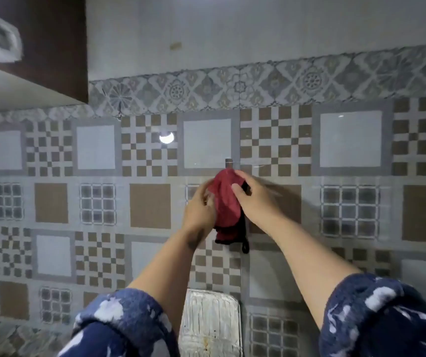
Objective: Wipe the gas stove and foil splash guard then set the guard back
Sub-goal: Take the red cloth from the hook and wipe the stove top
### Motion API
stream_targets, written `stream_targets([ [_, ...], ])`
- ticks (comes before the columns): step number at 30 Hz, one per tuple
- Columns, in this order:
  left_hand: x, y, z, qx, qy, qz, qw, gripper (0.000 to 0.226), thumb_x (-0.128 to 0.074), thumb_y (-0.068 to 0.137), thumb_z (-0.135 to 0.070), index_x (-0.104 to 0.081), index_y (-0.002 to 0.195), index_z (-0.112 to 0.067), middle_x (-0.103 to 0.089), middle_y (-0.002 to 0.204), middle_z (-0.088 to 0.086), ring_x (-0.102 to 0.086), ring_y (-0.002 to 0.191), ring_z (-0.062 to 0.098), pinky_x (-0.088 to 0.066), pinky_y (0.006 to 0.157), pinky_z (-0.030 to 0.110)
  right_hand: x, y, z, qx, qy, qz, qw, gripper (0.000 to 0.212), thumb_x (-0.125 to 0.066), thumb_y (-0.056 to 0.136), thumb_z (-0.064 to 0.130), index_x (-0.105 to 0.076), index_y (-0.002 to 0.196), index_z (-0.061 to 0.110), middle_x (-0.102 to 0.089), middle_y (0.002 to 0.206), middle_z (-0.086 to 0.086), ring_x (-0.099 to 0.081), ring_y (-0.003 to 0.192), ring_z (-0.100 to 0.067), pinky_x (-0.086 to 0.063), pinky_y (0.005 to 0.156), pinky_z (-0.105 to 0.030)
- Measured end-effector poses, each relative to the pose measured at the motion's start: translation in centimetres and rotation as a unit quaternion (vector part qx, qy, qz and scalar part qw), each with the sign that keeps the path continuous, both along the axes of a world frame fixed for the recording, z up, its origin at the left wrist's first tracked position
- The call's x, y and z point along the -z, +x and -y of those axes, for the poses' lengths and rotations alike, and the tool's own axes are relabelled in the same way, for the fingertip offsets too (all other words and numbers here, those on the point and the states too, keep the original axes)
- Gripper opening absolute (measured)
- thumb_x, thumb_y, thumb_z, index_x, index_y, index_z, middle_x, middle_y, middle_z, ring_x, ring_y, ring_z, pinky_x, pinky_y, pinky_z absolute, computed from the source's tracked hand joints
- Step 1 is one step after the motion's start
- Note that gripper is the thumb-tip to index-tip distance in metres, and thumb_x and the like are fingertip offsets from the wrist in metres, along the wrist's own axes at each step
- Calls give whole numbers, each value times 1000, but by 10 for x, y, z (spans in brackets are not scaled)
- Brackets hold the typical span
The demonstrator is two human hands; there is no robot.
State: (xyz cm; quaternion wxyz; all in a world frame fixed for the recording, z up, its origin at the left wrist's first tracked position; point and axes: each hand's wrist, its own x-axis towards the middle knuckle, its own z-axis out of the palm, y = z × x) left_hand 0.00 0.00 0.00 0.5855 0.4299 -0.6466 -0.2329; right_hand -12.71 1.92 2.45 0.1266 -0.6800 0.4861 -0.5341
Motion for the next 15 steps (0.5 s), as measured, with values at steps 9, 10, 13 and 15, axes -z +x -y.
stream_targets([
  [9,-5,-12,11,10,-40,-71,997,43,-49,96,-24,-45,139,-25,-43,130,-1,-54,117,18,-51,99,41,0,12,13,-45,-16,156,987,47,-58,91,9,-54,131,35,-52,140,0,-54,117,-17,-48,99,-30],
  [10,-7,-11,2,3,-50,-70,996,44,-51,95,-22,-46,138,-23,-42,127,-2,-53,115,15,-51,98,39,-1,11,6,-48,-15,154,987,47,-57,92,9,-54,130,35,-51,140,0,-54,116,-17,-48,98,-29],
  [13,-4,-7,-31,19,-63,-84,994,45,-57,93,-17,-47,137,-20,-43,122,-2,-61,96,10,-57,88,34,0,5,-25,-59,-1,142,988,46,-57,92,10,-54,130,36,-49,142,1,-54,115,-16,-49,98,-31],
  [15,0,-6,-57,25,-53,-85,995,45,-59,92,-16,-48,136,-19,-43,119,-2,-62,87,5,-59,80,32,5,2,-52,-50,16,136,989,46,-57,92,11,-54,130,37,-50,141,2,-55,115,-16,-49,98,-33],
])
